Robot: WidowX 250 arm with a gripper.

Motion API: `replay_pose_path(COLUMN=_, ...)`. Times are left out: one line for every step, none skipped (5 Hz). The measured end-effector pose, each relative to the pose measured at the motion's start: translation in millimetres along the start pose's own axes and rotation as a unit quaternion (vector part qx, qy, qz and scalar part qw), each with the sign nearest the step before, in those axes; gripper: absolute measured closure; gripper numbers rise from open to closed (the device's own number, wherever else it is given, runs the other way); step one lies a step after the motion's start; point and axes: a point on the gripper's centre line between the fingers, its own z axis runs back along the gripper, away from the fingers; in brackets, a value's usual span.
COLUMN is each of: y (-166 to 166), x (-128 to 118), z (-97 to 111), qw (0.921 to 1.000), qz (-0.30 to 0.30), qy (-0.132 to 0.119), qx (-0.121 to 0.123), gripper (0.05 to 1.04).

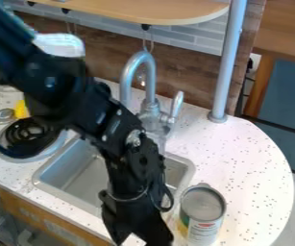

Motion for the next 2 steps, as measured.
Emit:
replay_pose_path(y=-0.5, x=0.9, z=0.1, qw=1.0, qz=-0.002, qy=-0.001, qx=-0.001, gripper=0.083)
replay_pose_path(y=-0.6, x=1.1, z=0.4, qw=1.0, qz=-0.002, qy=-0.002, qx=-0.001, gripper=0.083)
